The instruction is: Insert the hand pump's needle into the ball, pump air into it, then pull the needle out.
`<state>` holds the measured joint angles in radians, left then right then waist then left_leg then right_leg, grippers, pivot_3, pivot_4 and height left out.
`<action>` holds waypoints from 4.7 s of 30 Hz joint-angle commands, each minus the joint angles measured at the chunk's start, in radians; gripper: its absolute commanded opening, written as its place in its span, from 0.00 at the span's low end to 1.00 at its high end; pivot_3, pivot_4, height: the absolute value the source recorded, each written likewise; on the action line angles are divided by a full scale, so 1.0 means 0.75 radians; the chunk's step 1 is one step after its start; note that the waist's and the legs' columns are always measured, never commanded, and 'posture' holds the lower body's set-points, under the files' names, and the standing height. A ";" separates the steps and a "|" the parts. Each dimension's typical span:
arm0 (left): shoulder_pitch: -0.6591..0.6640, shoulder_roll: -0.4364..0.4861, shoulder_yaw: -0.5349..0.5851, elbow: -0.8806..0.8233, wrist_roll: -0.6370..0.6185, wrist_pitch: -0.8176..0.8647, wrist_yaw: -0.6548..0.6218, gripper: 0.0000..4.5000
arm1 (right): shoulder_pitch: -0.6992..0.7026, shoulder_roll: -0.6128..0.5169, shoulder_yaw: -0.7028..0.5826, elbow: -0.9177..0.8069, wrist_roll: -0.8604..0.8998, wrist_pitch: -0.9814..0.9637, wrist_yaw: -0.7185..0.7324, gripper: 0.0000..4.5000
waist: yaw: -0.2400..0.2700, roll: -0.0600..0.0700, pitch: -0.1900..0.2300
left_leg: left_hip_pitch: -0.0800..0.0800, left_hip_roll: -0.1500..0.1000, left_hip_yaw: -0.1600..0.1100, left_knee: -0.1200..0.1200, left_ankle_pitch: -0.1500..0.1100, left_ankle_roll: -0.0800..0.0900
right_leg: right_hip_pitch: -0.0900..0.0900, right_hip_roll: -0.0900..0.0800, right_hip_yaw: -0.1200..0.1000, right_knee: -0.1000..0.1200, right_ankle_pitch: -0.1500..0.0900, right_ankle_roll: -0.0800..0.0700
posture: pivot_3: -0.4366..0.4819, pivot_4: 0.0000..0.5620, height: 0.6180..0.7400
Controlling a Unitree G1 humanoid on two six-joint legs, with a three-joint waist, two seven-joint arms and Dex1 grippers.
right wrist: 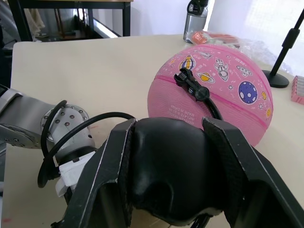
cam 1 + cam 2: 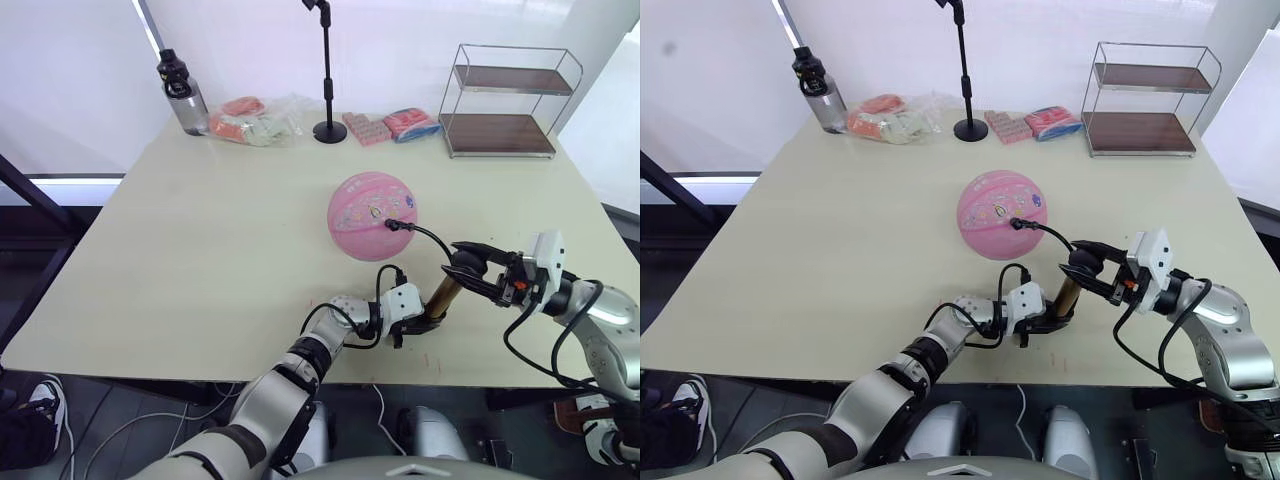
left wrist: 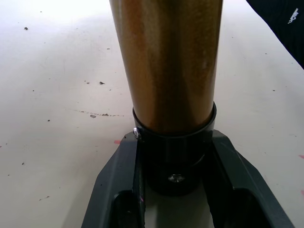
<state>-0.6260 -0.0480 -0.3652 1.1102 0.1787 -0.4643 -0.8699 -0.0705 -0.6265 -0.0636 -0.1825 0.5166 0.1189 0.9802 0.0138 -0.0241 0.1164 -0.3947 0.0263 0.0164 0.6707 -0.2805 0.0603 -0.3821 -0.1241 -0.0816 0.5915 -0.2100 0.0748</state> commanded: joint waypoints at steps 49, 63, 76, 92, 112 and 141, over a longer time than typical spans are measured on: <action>0.064 0.051 -0.042 0.135 0.094 0.069 0.017 0.24 | 0.000 -0.020 0.042 0.191 -0.127 -0.111 0.073 0.37 | 0.000 0.005 0.007 | 0.001 -0.002 0.000 0.000 0.000 0.000 | 0.000 -0.001 0.000 0.001 0.001 -0.001 | 0.48 0.27 1.00; 0.069 0.062 -0.040 0.132 0.095 0.066 0.019 0.24 | -0.081 -0.106 -0.078 -0.021 0.038 -0.009 0.021 0.37 | 0.003 0.009 0.008 | 0.006 -0.001 0.001 0.000 -0.003 -0.006 | 0.003 -0.003 -0.001 0.001 0.001 0.000 | 0.48 0.27 1.00; 0.064 0.049 -0.043 0.145 0.100 0.067 0.025 0.24 | -0.272 -0.322 -0.368 -0.286 0.396 0.356 -0.022 0.37 | 0.009 0.015 0.021 | -0.003 -0.005 0.001 0.001 0.000 0.000 | -0.003 -0.007 -0.002 0.000 0.002 0.001 | 0.48 0.27 1.00; 0.064 0.050 -0.047 0.150 0.105 0.063 0.024 0.24 | -0.447 -0.434 -0.479 -0.242 0.582 0.591 -0.027 0.37 | 0.008 0.018 0.031 | -0.005 -0.007 0.002 0.002 0.000 0.000 | -0.004 -0.011 -0.003 -0.001 0.005 0.002 | 0.48 0.27 1.00; 0.073 0.048 -0.045 0.148 0.104 0.064 0.039 0.24 | 0.012 -0.117 -0.045 -0.008 0.022 0.137 0.082 0.37 | 0.002 0.005 0.010 | 0.000 -0.006 0.001 0.001 0.000 0.000 | 0.000 -0.009 -0.004 -0.001 0.004 0.006 | 0.48 0.27 1.00; 0.084 0.052 -0.046 0.152 0.101 0.063 0.037 0.24 | -0.433 -0.397 -0.437 -0.151 0.468 0.513 0.018 0.37 | 0.008 0.015 0.024 | -0.004 -0.008 0.001 0.001 0.000 0.000 | -0.002 -0.012 -0.005 -0.001 0.003 0.003 | 0.48 0.27 1.00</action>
<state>-0.6350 -0.0670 -0.3619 1.1088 0.1848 -0.4816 -0.8521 -0.3360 -0.8950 -0.2833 -0.2827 0.8364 0.5119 1.0317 0.0200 -0.0130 0.1347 -0.3974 0.0203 0.0172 0.6718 -0.2804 0.0602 -0.3839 -0.1329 -0.0851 0.5905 -0.2074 0.0768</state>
